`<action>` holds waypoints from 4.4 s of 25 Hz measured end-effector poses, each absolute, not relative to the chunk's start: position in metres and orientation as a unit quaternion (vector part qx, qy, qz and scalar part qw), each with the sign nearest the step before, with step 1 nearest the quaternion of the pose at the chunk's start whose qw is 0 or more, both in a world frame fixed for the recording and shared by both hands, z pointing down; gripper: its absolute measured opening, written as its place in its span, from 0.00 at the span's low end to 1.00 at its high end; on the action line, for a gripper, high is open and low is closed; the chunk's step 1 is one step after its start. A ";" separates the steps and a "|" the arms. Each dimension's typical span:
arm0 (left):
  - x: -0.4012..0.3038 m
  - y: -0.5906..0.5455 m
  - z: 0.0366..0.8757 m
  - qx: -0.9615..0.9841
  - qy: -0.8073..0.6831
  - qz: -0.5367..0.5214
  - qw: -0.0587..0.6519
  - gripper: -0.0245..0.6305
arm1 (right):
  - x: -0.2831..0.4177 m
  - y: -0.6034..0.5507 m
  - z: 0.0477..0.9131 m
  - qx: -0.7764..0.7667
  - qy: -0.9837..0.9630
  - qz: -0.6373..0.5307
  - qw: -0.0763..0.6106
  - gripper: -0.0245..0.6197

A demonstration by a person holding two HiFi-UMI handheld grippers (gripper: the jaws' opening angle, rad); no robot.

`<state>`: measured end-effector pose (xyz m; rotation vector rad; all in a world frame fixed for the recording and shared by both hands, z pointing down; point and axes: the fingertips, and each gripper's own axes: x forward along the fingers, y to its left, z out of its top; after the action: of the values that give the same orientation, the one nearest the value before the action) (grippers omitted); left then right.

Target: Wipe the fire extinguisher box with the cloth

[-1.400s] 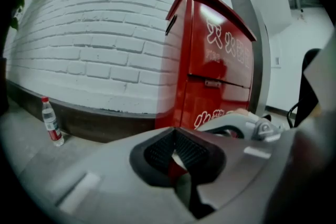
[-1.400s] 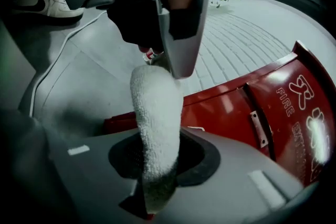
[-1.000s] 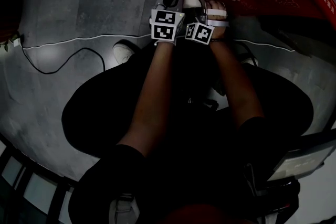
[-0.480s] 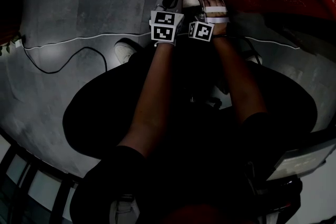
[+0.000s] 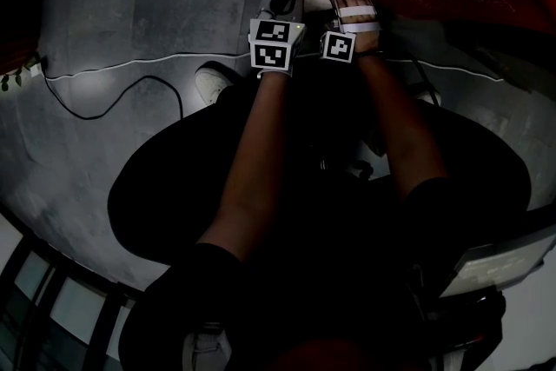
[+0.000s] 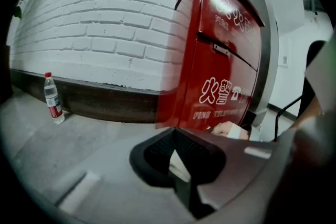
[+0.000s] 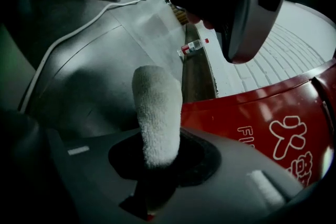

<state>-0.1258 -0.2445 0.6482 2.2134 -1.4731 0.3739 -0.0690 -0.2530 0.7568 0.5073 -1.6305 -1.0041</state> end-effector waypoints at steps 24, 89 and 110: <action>-0.179 -0.259 0.435 0.799 -0.594 0.001 0.091 0.04 | -0.125 -0.235 0.493 0.313 -0.796 -0.344 0.388 0.19; -0.147 -0.397 0.182 0.847 -0.528 0.061 -0.027 0.04 | -0.094 -0.439 0.214 0.223 -0.569 -0.530 0.588 0.19; -0.116 -0.364 0.179 0.859 -0.510 0.052 -0.002 0.04 | -0.033 -0.429 0.246 0.121 -0.441 -0.572 0.681 0.17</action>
<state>-0.1156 -0.3643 0.1786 2.7021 -1.6032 0.1631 -0.0330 -0.4290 0.2463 0.2711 -0.9904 -1.2844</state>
